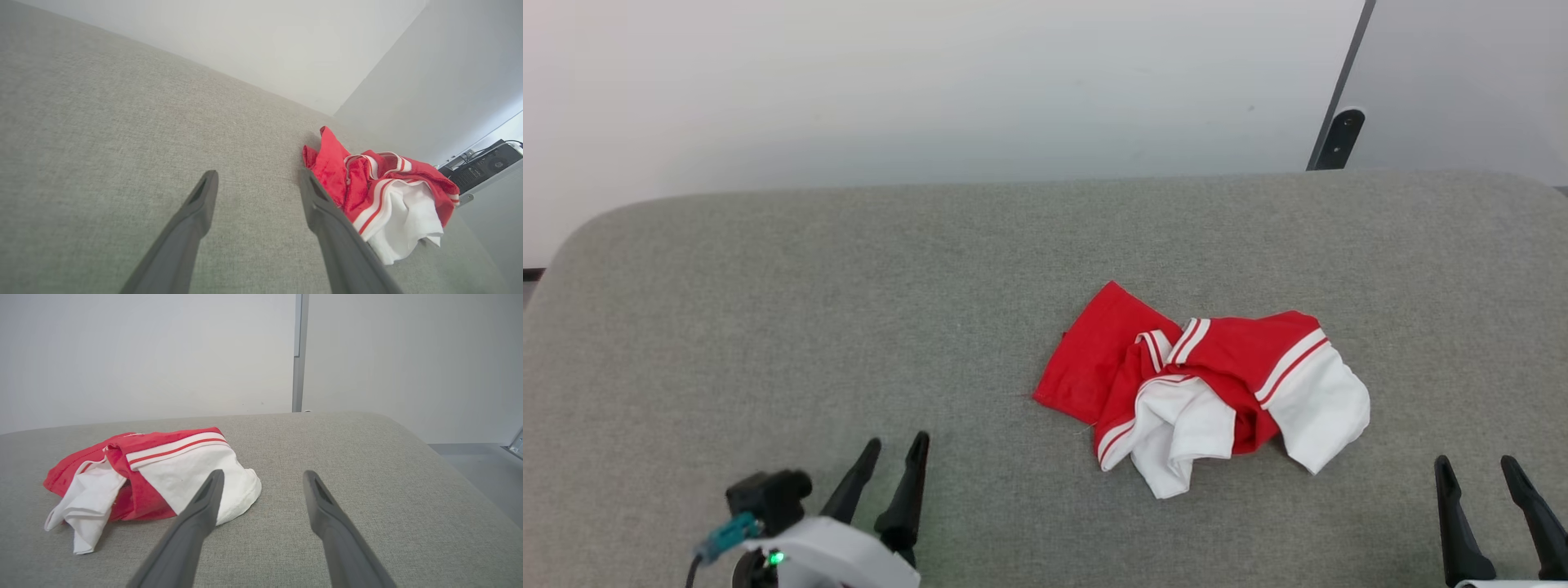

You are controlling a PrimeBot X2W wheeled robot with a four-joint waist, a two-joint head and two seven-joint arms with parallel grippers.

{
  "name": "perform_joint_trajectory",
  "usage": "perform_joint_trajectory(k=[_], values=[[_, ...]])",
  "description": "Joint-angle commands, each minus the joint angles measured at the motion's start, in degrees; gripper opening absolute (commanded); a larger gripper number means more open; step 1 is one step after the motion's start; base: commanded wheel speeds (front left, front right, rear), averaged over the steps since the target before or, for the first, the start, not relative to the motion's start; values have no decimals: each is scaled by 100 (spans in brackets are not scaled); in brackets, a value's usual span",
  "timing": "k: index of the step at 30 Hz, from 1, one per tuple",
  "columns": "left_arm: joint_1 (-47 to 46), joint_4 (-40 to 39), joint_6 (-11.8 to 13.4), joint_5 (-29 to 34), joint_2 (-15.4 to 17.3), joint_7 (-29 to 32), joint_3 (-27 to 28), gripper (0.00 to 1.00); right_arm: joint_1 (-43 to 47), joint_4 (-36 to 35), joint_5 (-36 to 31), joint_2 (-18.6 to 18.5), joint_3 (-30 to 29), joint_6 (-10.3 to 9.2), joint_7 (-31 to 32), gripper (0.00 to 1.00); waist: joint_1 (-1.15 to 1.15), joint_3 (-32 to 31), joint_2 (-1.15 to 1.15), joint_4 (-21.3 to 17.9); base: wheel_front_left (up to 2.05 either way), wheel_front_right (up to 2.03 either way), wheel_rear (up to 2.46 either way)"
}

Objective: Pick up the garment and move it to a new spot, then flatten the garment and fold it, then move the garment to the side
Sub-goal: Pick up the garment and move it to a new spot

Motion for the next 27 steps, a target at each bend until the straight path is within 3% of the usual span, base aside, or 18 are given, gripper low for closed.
perform_joint_trajectory(k=[1, 15, 27], values=[[143, -36, -44, 68, -42, -1, 101, 100, 44, -31, 71, -18, -20, -4, 22, 100, 0, -12, 0, 15, 0, 0, 0], [820, -304, -95, 957, -368, 0, 1106, 100, 65, -163, 16, 67, -48, -4, 117, 100, 0, -22, 0, 115, 0, 0, 0], [1065, -840, -101, 2452, -727, -1, 1845, 100, -40, -149, 40, 29, -16, -4, 84, 100, 0, -44, 0, 177, 0, 0, 0]])
